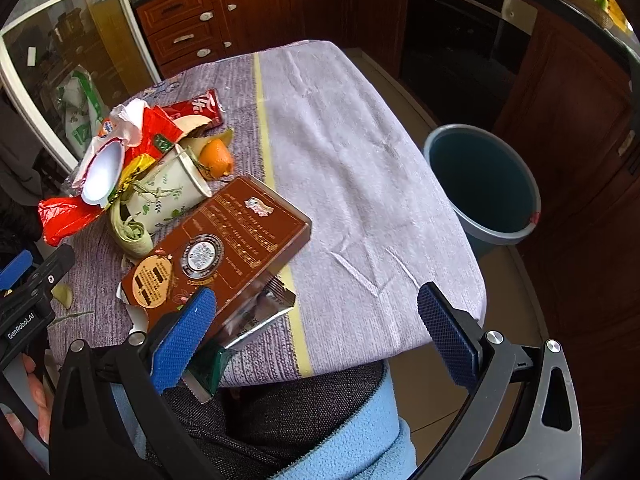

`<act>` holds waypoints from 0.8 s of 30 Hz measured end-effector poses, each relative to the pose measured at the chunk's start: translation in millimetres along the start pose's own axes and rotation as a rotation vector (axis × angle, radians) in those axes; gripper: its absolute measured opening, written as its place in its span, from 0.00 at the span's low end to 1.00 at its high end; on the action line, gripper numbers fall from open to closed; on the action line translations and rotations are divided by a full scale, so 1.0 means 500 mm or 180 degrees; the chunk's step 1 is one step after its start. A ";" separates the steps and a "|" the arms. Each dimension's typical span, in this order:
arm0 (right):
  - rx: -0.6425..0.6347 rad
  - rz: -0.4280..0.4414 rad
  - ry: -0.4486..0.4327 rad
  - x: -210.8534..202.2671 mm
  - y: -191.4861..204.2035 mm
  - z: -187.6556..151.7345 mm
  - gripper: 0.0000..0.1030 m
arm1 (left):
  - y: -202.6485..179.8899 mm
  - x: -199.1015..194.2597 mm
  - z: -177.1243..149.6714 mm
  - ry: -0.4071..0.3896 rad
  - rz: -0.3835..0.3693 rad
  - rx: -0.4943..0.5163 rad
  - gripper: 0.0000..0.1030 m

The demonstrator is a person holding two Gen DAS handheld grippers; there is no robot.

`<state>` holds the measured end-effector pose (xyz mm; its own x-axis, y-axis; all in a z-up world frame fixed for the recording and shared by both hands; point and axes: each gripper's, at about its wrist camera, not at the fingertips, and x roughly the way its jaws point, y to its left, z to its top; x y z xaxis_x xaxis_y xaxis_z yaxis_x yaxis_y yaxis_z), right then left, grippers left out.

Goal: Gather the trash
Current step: 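Move both tools toward the pile of trash on the table, then grasp the white tissue with the left tool while the right tool grasps the red-rimmed lid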

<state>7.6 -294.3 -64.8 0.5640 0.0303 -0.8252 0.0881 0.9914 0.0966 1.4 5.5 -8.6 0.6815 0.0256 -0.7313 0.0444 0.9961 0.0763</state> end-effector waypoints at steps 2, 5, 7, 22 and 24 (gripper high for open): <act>-0.0127 0.0128 -0.0072 0.000 0.016 0.010 0.94 | 0.013 -0.002 0.008 -0.0039 -0.0041 0.0030 0.96; -0.0284 0.0401 -0.0057 0.008 0.050 0.037 0.94 | 0.038 0.004 0.031 -0.0048 -0.0039 0.0185 0.96; -0.0368 0.0574 -0.0068 0.009 0.082 0.059 0.94 | 0.055 0.002 0.053 -0.0142 0.0026 0.0295 0.96; -0.0851 0.1163 0.0187 0.114 0.297 0.194 0.38 | 0.174 0.091 0.139 0.0228 -0.0248 0.0161 0.96; -0.0867 0.1215 0.0227 0.126 0.310 0.200 0.38 | 0.179 0.096 0.143 0.0209 -0.0275 0.0163 0.96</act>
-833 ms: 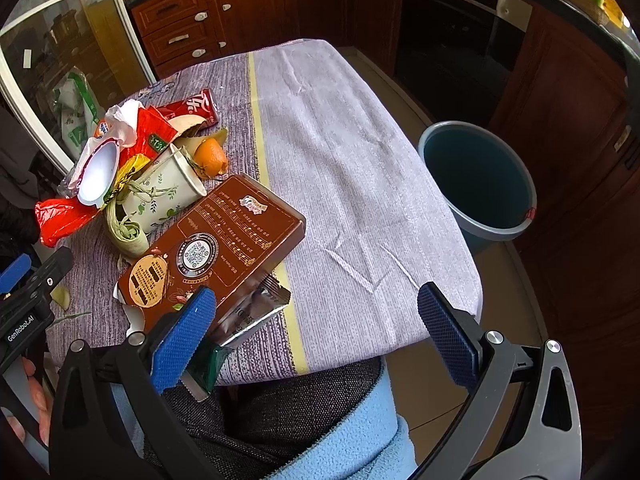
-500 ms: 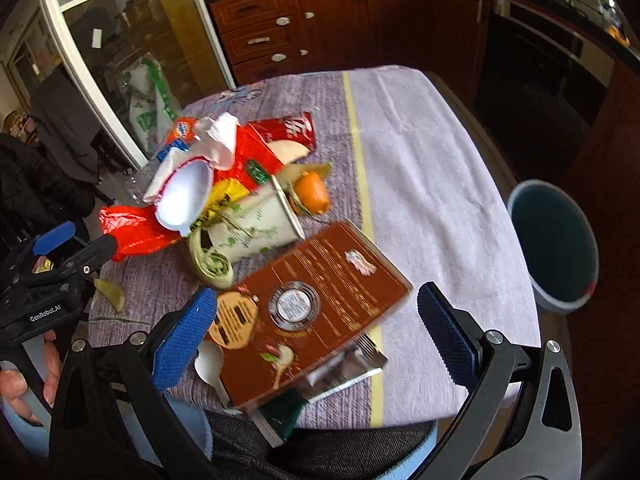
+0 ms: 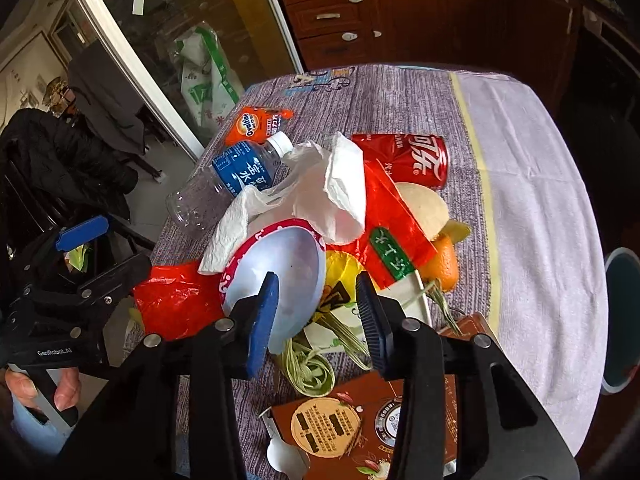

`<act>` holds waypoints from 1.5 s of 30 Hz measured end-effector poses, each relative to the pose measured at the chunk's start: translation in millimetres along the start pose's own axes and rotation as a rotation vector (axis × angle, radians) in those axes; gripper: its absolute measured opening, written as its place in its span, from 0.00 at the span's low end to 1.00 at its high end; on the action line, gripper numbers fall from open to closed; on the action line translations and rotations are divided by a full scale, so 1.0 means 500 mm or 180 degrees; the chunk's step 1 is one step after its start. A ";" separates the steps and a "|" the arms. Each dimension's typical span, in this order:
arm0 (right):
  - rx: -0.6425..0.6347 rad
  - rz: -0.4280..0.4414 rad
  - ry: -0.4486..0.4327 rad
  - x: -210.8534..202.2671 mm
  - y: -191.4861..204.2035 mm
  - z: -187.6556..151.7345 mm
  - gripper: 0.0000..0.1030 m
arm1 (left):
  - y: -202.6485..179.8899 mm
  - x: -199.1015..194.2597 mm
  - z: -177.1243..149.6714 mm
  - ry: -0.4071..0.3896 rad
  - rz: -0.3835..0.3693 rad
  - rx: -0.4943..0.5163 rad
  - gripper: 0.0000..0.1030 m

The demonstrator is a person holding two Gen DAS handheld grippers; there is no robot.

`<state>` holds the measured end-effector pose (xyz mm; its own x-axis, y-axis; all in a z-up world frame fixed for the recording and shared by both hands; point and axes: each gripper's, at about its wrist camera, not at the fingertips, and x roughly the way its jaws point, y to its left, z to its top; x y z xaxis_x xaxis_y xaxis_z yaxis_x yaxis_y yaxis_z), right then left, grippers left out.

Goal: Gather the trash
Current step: 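Grasp the white tissue with the left tool while the right tool grasps the red-rimmed lid, then carry tissue and lid over the teal bin and open both tools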

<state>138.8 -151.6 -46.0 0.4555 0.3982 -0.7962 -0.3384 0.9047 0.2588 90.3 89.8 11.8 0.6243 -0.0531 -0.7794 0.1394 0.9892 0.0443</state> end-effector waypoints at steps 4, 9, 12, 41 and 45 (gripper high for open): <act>-0.0065 0.0006 0.0050 0.025 0.010 0.010 0.33 | 0.004 0.007 0.016 -0.0001 -0.0105 0.0054 0.96; -0.0046 0.0151 0.0106 0.034 0.006 -0.002 0.07 | -0.017 0.027 0.037 0.0062 -0.0137 0.0224 0.96; -0.0011 0.0224 0.0079 0.013 -0.002 -0.010 0.05 | -0.041 0.038 0.049 0.0095 -0.0195 0.0339 0.96; 0.0334 0.0173 -0.0016 -0.011 -0.104 -0.040 0.05 | -0.151 0.068 0.104 0.0232 -0.0445 0.0597 0.05; 0.0341 0.0178 -0.0078 -0.024 -0.106 -0.041 0.05 | -0.143 0.028 0.123 0.0052 -0.0412 0.0497 0.04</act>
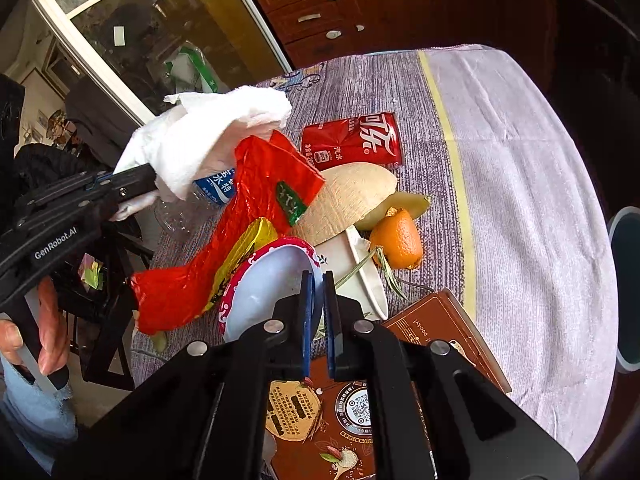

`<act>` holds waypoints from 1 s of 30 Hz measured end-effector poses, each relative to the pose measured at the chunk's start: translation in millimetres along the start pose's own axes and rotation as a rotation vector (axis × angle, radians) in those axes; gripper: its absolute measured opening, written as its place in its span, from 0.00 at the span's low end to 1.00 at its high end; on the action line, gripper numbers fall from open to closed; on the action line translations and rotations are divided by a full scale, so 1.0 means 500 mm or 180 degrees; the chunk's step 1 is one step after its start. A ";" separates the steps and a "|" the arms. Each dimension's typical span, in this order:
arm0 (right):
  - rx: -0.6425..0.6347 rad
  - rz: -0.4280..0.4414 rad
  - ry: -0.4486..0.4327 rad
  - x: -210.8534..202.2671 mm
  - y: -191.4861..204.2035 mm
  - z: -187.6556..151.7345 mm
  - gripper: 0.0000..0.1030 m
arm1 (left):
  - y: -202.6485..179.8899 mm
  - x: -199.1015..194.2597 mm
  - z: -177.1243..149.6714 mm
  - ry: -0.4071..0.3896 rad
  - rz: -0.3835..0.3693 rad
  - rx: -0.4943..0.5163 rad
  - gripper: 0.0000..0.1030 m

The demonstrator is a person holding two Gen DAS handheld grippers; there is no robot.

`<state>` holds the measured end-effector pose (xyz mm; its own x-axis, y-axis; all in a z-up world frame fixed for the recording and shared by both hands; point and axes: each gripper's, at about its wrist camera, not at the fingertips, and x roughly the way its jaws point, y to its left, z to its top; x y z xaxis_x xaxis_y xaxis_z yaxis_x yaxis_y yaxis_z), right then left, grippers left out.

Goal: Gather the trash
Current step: 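Carry tissue and lid over the teal bin and open both tools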

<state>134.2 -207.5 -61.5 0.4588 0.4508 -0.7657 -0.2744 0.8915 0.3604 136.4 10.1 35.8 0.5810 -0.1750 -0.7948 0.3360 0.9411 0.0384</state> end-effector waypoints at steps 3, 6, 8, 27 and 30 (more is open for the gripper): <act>0.0030 -0.0003 -0.0063 -0.018 -0.006 0.001 0.05 | -0.004 -0.034 0.012 -0.0133 0.0008 -0.0010 0.04; 0.0071 -0.0001 -0.0135 -0.037 -0.017 0.002 0.04 | -0.014 -0.070 0.022 -0.0277 0.0027 0.0013 0.04; 0.0100 -0.0018 -0.0188 -0.051 -0.027 0.003 0.04 | -0.024 -0.083 0.028 -0.0329 0.0030 0.0029 0.04; 0.0727 -0.0475 -0.0798 -0.256 -0.262 -0.048 0.04 | -0.296 -0.016 0.047 -0.0093 -0.0520 0.0627 0.04; 0.0966 -0.0655 -0.0959 -0.315 -0.347 -0.074 0.04 | -0.386 0.008 0.060 -0.0038 -0.0653 0.0831 0.04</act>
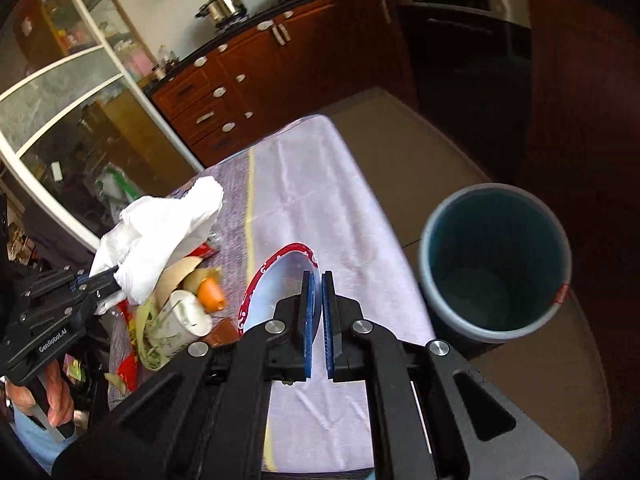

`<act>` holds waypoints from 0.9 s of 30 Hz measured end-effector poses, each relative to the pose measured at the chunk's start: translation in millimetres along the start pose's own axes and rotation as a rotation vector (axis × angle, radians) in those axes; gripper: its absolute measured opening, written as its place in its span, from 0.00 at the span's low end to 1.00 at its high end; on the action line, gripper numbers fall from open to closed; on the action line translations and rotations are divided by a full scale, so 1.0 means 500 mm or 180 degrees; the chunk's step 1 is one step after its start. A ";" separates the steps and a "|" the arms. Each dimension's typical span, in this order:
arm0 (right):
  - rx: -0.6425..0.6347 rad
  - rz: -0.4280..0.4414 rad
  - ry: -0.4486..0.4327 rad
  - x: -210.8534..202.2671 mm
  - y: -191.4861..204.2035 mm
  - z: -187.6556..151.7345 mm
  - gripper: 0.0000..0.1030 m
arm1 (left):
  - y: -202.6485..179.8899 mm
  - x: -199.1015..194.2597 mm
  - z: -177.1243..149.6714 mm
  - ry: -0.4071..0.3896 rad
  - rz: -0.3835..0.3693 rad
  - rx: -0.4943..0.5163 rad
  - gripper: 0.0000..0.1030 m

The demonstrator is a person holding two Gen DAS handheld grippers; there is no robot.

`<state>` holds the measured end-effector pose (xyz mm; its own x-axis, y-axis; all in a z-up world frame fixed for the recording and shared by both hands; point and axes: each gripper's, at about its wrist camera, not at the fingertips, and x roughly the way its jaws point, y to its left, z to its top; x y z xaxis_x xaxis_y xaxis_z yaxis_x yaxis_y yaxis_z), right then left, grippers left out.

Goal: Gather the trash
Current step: 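Carry tissue and lid over the teal bin and open both tools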

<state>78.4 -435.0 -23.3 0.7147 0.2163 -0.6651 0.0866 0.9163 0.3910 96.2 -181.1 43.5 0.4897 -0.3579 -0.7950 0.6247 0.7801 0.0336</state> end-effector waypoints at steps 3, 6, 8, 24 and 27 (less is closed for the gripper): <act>0.0218 -0.0206 -0.0121 -0.025 -0.098 0.011 0.04 | -0.079 0.056 0.037 0.0110 -0.0121 0.0210 0.04; 0.0454 -0.0368 -0.0160 -0.029 -0.193 0.018 0.04 | -0.155 0.128 0.073 0.0285 -0.0220 0.0396 0.04; 0.0585 -0.0446 -0.0167 -0.024 -0.244 0.021 0.05 | -0.201 0.180 0.092 0.0407 -0.0262 0.0504 0.04; 0.1006 -0.0695 0.0225 0.107 -0.430 0.015 0.05 | -0.356 0.503 0.147 0.1102 -0.0346 0.0614 0.49; 0.1039 -0.0707 0.0254 0.123 -0.445 0.015 0.05 | -0.364 0.500 0.153 0.1030 -0.0291 0.0638 0.54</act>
<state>108.3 -627.8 -146.6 0.5988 0.0622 -0.7985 0.4581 0.7912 0.4051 151.4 -451.7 -115.2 0.2295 -0.2161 -0.9490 0.7790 0.6254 0.0459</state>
